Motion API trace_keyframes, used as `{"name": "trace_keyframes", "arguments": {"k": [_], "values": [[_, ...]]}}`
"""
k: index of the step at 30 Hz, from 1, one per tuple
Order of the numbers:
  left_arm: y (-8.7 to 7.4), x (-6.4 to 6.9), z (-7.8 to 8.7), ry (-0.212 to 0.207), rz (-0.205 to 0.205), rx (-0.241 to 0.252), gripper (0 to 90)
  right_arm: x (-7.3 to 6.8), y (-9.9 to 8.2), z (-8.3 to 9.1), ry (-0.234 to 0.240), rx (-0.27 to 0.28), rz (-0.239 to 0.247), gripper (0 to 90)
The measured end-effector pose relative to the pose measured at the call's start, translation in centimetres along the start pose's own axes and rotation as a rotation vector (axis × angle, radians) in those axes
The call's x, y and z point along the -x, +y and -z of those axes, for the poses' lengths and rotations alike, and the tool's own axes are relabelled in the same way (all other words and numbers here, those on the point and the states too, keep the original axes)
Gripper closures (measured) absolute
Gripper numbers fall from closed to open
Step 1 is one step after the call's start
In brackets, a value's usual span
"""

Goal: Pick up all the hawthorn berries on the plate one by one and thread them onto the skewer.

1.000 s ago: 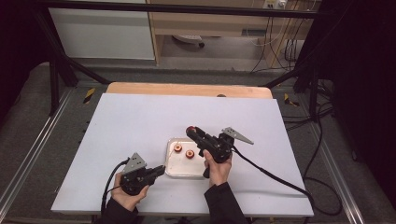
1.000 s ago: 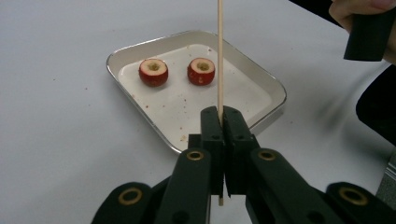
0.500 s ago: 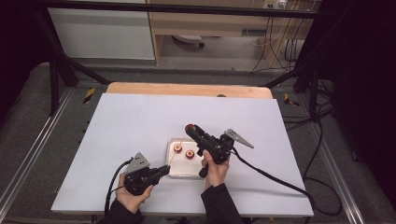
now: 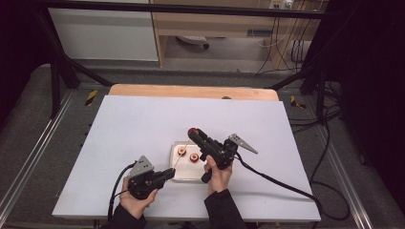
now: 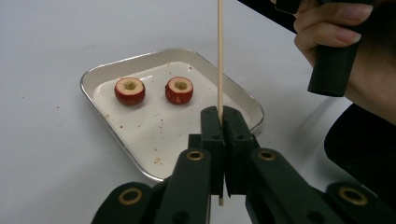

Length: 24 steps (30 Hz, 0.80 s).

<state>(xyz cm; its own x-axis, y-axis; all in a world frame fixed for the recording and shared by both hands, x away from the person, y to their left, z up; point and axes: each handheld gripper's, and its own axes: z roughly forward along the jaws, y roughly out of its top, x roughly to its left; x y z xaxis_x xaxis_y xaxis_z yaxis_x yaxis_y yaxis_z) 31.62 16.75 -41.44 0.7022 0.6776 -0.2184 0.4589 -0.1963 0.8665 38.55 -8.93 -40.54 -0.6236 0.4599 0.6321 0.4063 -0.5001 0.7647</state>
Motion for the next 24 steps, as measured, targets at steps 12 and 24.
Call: {"name": "trace_keyframes", "arguments": {"k": [12,24], "values": [[0.0,0.0,-0.1,-0.001,0.017,-0.001,88.3,0.0,-0.6,0.0,0.014,-0.003,-0.011,60.6],[0.1,0.0,-0.3,0.011,0.035,-0.002,88.5,0.0,-1.6,-0.1,0.016,-0.019,-0.020,60.7]]}}
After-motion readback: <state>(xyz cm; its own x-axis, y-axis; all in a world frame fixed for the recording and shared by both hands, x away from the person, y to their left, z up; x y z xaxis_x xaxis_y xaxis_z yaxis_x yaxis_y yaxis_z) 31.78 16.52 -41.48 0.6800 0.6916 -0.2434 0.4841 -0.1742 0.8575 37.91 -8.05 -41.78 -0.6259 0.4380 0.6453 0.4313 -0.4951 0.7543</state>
